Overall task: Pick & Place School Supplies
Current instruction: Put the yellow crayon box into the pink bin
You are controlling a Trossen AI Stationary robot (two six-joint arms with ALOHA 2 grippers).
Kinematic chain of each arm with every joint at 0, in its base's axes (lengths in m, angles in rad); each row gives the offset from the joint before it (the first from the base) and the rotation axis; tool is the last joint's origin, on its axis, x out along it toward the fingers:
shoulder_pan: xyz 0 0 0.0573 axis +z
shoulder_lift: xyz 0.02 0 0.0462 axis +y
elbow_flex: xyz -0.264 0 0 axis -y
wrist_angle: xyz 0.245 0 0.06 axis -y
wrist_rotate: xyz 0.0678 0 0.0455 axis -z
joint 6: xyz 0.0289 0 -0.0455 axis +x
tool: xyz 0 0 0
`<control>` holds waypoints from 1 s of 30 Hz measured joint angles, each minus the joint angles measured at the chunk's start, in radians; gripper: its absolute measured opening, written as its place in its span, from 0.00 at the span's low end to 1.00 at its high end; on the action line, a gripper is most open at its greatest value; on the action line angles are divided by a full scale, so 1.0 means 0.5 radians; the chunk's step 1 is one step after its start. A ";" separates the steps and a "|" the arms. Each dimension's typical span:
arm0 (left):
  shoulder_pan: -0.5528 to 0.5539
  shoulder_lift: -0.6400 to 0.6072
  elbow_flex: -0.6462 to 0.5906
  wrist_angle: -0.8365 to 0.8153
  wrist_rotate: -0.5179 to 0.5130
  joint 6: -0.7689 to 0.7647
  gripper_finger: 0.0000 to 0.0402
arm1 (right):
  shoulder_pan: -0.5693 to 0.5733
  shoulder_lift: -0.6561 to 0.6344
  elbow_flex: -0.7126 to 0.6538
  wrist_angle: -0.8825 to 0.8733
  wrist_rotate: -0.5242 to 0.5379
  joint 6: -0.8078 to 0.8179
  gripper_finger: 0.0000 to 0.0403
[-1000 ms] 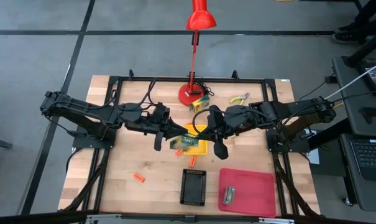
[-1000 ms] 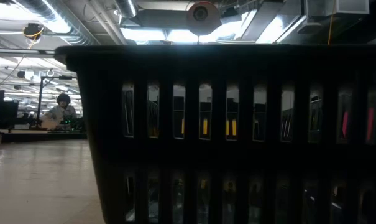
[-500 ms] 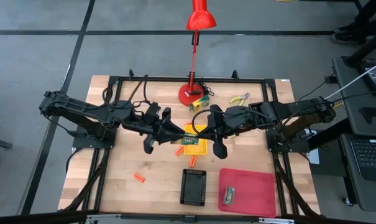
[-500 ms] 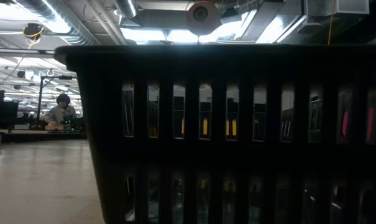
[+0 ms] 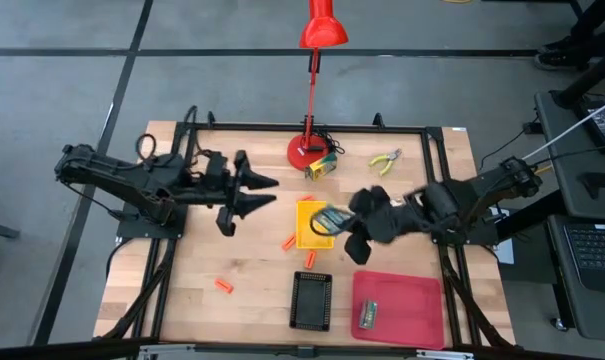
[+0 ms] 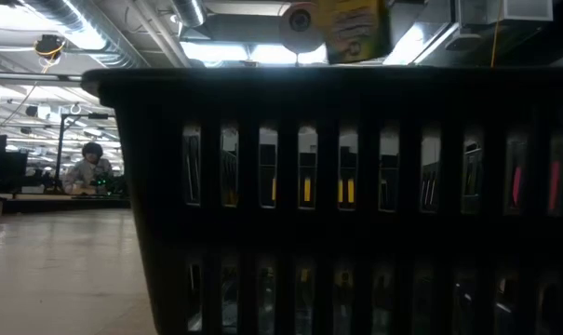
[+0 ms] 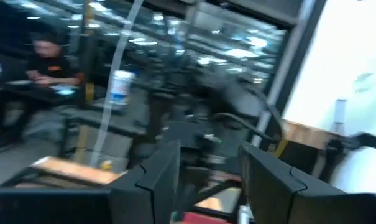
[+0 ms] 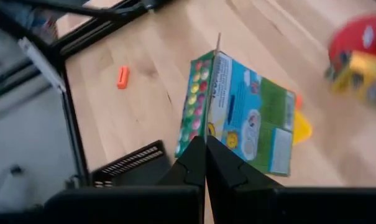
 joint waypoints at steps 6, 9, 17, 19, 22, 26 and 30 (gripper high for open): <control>-0.092 -0.107 0.000 -0.162 -0.228 0.001 0.31 | 0.415 0.001 -0.212 -0.151 0.279 1.190 0.00; -0.124 -0.123 0.000 -0.188 -0.235 -0.011 0.28 | 0.638 0.003 -0.335 -0.141 0.445 1.807 0.00; -0.179 -0.125 0.000 -0.235 -0.147 -0.089 0.24 | 0.904 0.251 -0.329 -0.244 0.456 2.644 0.00; -0.195 -0.125 0.000 -0.249 -0.131 -0.102 0.23 | 0.914 0.325 -0.291 -0.249 0.399 2.679 0.00; -0.226 -0.125 0.000 -0.259 -0.128 -0.106 0.23 | 0.913 0.389 -0.237 -0.263 0.372 2.686 0.00; -0.258 -0.125 0.000 -0.261 -0.125 -0.106 0.23 | 0.895 0.398 -0.192 -0.412 0.397 2.686 0.00; -0.268 -0.124 0.000 -0.291 -0.125 -0.106 0.23 | 0.869 0.398 -0.125 -0.627 0.412 2.679 0.00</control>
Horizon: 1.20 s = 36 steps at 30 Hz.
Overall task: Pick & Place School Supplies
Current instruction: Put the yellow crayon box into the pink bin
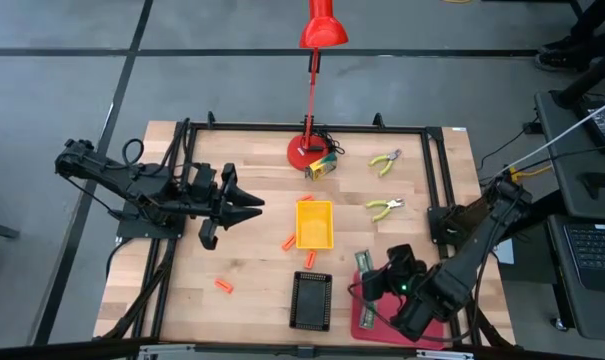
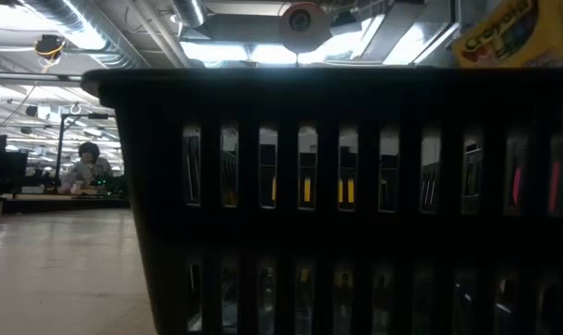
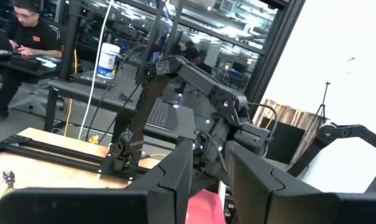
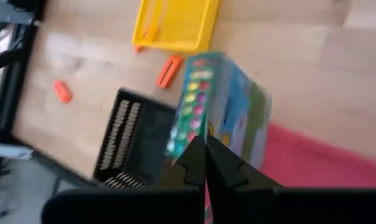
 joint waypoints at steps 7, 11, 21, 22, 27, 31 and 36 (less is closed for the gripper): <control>0.000 0.000 0.000 -0.002 -0.008 0.000 0.22 | 0.015 -0.001 0.015 -0.146 -0.105 -0.012 0.00; 0.000 0.000 0.000 -0.002 -0.015 0.000 0.21 | 0.057 -0.001 0.015 -0.251 -0.140 -0.031 0.00; 0.010 0.001 0.000 0.004 -0.069 -0.019 0.21 | 0.217 -0.068 0.015 -0.451 -0.488 -0.040 0.00; 0.010 0.001 0.000 0.004 -0.070 -0.019 0.21 | 0.242 -0.075 0.015 -0.456 -0.518 -0.040 0.00; 0.010 0.001 0.000 0.005 -0.141 -0.038 0.21 | 0.325 -0.095 0.015 -0.398 -0.595 -0.023 0.00; 0.010 0.001 0.000 0.027 -0.174 -0.062 0.21 | 0.363 -0.095 0.015 -0.288 -0.625 -0.019 0.00; 0.010 0.001 0.000 0.044 -0.210 -0.069 0.21 | 0.422 -0.095 0.015 -0.297 -0.698 0.003 0.00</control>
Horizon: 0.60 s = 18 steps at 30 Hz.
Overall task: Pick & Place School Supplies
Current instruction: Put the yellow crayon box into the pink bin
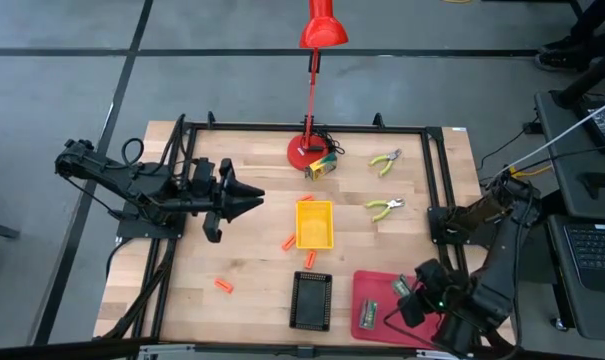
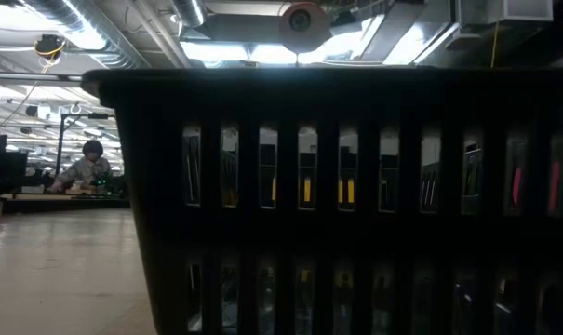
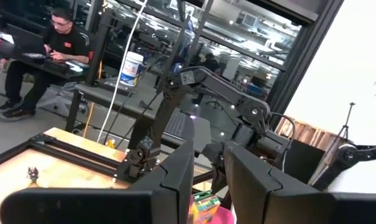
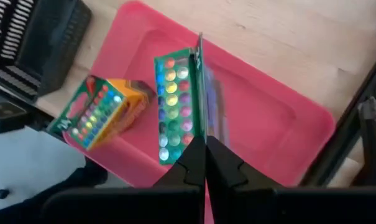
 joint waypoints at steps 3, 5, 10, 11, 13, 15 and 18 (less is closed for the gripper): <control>0.000 0.000 0.000 0.004 -0.013 -0.006 0.21 | 0.027 0.002 0.000 0.000 -0.020 0.006 0.00; 0.000 0.000 0.000 0.008 -0.016 -0.023 0.21 | 0.043 0.017 0.000 -0.005 -0.023 0.018 0.00; 0.000 0.000 0.000 0.020 -0.032 -0.082 0.21 | 0.082 0.093 0.000 -0.007 -0.023 0.050 0.00; 0.000 0.000 0.000 0.036 -0.032 -0.092 0.21 | 0.089 0.104 0.000 -0.007 -0.022 0.054 0.00; 0.000 0.001 0.000 0.079 -0.035 -0.105 0.21 | 0.099 0.110 0.000 -0.008 -0.008 0.057 0.00; 0.000 0.000 0.000 0.122 -0.038 -0.109 0.21 | 0.108 0.112 0.000 -0.015 0.044 0.057 0.00; 0.000 0.001 -0.001 0.163 -0.064 -0.112 0.21 | 0.122 0.115 0.000 -0.015 0.109 0.056 0.00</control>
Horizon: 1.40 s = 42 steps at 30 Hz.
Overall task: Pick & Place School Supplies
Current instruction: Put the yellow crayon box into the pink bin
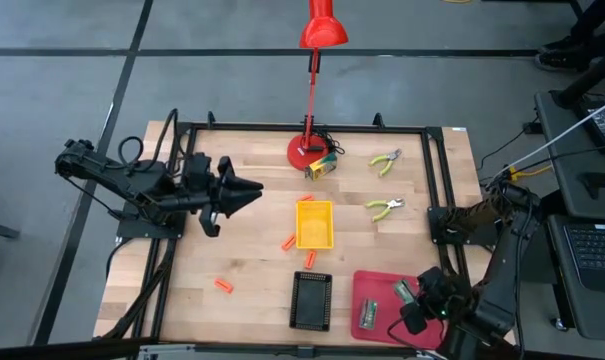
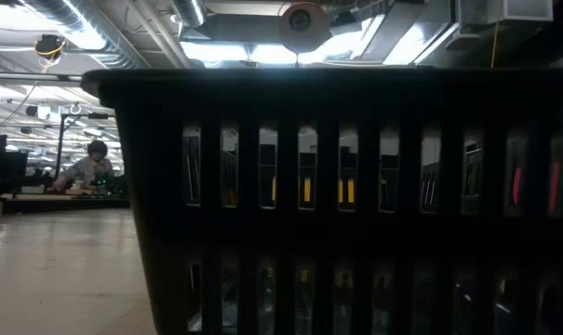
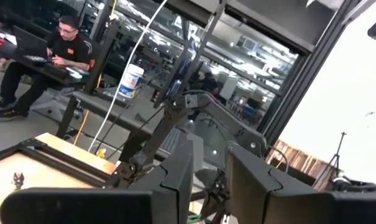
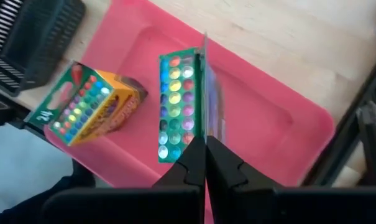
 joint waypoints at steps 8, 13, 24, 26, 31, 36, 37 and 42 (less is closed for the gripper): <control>0.000 0.015 0.000 0.003 -0.025 0.001 0.21 | 0.060 0.001 0.000 0.090 0.042 -0.159 0.00; 0.000 0.027 0.000 -0.007 -0.055 -0.029 0.21 | 0.129 0.001 0.000 0.097 -0.175 -0.133 0.00; 0.000 0.067 -0.001 0.001 -0.110 -0.052 0.21 | 0.058 0.085 -0.006 0.201 -0.300 -0.060 0.00; 0.000 0.068 -0.001 -0.003 -0.110 -0.051 0.21 | 0.032 0.114 -0.006 0.255 -0.276 -0.060 0.00; 0.000 0.067 -0.001 -0.006 -0.113 -0.050 0.21 | -0.015 0.176 -0.008 0.382 -0.259 -0.061 0.00; 0.000 0.067 -0.001 -0.006 -0.114 -0.052 0.21 | -0.080 0.219 -0.008 0.398 -0.198 -0.066 0.00; 0.000 0.067 -0.001 -0.007 -0.114 -0.061 0.21 | -0.094 0.231 -0.008 0.399 -0.188 -0.066 0.00; 0.000 0.067 -0.001 -0.007 -0.114 -0.113 0.21 | -0.148 0.302 -0.003 0.398 -0.105 -0.065 0.00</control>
